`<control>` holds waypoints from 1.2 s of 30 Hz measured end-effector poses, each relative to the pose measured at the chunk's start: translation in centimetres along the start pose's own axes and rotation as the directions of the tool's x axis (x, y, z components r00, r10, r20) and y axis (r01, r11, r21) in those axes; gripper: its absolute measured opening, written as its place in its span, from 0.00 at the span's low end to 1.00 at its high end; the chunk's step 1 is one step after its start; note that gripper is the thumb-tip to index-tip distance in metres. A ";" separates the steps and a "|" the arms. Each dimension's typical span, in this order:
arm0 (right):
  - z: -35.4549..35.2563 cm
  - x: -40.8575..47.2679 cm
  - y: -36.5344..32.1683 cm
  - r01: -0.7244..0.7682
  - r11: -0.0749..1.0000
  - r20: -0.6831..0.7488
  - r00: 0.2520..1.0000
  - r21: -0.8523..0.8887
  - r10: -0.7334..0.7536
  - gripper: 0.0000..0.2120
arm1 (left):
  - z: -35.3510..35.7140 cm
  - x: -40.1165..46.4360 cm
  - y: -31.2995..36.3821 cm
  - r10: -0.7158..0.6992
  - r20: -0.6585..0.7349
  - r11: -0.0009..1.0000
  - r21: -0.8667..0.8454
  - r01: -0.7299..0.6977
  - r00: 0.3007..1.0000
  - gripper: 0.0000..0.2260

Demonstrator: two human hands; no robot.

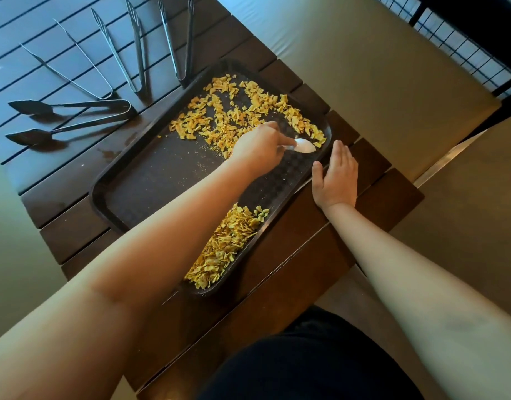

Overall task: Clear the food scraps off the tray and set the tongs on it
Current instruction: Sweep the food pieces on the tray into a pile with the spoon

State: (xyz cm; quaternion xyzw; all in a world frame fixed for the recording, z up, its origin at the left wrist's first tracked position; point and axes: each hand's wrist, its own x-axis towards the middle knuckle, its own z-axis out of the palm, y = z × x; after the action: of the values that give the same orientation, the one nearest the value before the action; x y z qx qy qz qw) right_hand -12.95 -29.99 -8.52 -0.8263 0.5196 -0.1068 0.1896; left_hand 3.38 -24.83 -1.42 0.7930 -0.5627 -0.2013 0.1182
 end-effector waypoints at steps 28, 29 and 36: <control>-0.2 0.0 0.0 -0.004 1.000 -0.005 1.000 0.024 0.004 0.33 | -0.2 2.0 -0.4 -0.257 -0.003 0.937 -0.247 0.248 0.966 0.18; -0.2 0.0 0.0 -0.003 1.000 -0.006 1.000 0.025 0.003 0.33 | -0.2 2.3 -0.2 -0.282 0.001 0.930 -0.245 0.274 0.959 0.19; -0.1 0.0 0.0 0.008 1.000 -0.006 1.000 0.016 -0.008 0.32 | 0.8 1.9 1.3 -0.157 0.143 0.962 -0.201 0.184 0.977 0.17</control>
State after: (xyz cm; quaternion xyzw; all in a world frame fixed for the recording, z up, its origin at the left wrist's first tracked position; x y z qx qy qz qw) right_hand -13.04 -29.99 -8.41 -0.8265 0.5159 -0.1143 0.1941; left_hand 2.46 -27.04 -1.93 0.8071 -0.4737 -0.3194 0.1488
